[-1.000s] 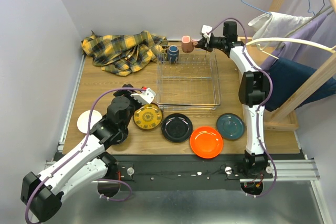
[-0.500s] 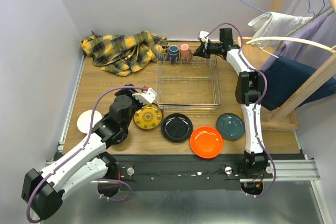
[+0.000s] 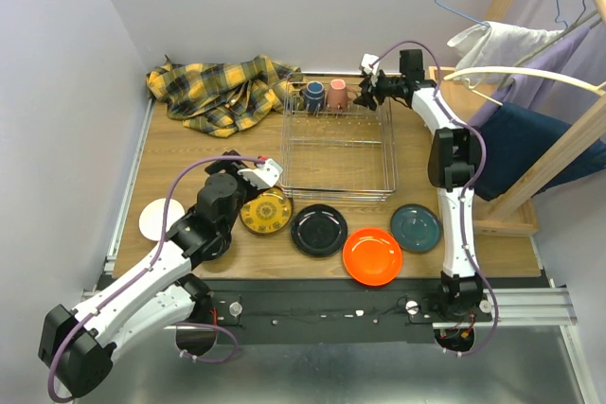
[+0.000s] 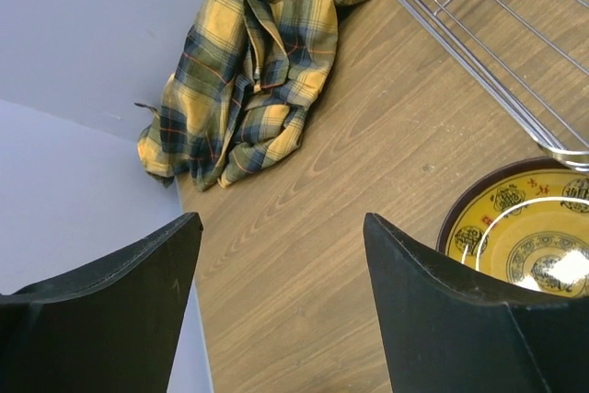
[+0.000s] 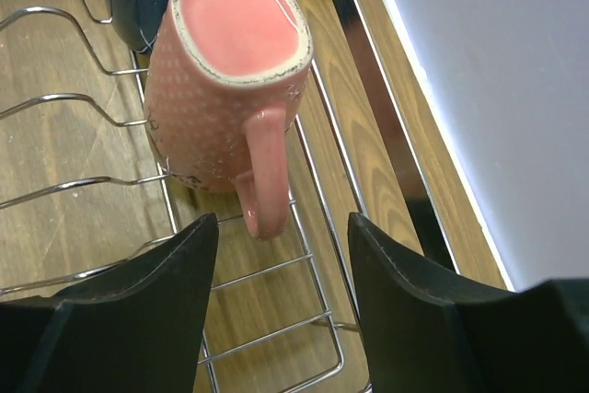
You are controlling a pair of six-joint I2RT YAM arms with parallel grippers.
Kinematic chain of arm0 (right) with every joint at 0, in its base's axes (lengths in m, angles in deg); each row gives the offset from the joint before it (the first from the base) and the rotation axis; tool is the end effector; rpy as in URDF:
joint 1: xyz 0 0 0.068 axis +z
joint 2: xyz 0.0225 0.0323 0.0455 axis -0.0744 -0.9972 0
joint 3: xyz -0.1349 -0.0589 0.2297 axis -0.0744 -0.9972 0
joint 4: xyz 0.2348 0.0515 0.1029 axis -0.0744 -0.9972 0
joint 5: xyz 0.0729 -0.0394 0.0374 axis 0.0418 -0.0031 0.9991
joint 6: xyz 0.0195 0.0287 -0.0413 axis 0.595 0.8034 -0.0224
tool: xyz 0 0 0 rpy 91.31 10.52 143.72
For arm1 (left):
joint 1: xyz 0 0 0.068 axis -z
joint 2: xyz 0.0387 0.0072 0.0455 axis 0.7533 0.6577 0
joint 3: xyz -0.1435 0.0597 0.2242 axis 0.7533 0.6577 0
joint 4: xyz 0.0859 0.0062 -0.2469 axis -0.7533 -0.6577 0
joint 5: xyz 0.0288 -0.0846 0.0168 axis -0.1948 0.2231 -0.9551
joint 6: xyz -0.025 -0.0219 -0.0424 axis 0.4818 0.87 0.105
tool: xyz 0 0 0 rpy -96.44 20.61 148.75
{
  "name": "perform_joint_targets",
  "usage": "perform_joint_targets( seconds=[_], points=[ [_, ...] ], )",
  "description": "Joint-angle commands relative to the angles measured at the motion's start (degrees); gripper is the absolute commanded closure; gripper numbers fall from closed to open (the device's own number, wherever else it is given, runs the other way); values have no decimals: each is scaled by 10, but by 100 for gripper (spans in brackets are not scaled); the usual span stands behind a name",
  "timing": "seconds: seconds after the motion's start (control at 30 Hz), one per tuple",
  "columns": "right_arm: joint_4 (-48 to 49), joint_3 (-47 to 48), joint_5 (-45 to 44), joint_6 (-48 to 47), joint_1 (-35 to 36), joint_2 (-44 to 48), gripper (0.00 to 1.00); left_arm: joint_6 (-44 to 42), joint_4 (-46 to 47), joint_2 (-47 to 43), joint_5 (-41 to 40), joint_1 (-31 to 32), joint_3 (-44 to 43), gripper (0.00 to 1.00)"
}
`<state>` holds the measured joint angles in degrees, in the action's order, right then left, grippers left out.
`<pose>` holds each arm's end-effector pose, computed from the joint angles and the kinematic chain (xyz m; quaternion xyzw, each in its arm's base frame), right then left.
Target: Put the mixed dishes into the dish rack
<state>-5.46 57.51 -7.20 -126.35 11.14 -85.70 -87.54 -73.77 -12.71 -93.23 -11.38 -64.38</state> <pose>0.5617 0.0954 0.1855 -0.5481 0.6219 0.2079 0.5193 0.1598 -0.1045 0.2714 0.3488 0.6987 0.1475 0.6070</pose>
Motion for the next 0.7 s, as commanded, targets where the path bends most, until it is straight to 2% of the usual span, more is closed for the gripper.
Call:
perform_joint_targets(
  seconds=[0.0, 0.1, 0.23, 0.37, 0.47, 0.57, 0.67],
  points=[
    [-31, -1, -33, -5, 1, 62, 32, 11, 43, -12, 14, -4, -2, 17],
    [-38, -9, -44, 5, 2, 105, 32, 15, 21, -6, 39, -14, -31, 14],
    [-43, -36, -53, 32, 8, 163, 31, 65, -96, 19, 124, -55, -95, 11],
    [-10, -120, -81, 76, 21, 235, 30, 113, -186, 44, 210, -109, -153, 9],
    [27, -186, -103, 87, 28, 274, 30, 104, -202, 26, 240, -113, -144, 7],
    [26, -198, -104, 124, 28, 295, 30, 98, -243, 13, 253, -116, -155, 7],
    [-3, -221, -91, 155, 39, 334, 23, 80, -306, 9, 244, -126, -175, 9]
  ],
)
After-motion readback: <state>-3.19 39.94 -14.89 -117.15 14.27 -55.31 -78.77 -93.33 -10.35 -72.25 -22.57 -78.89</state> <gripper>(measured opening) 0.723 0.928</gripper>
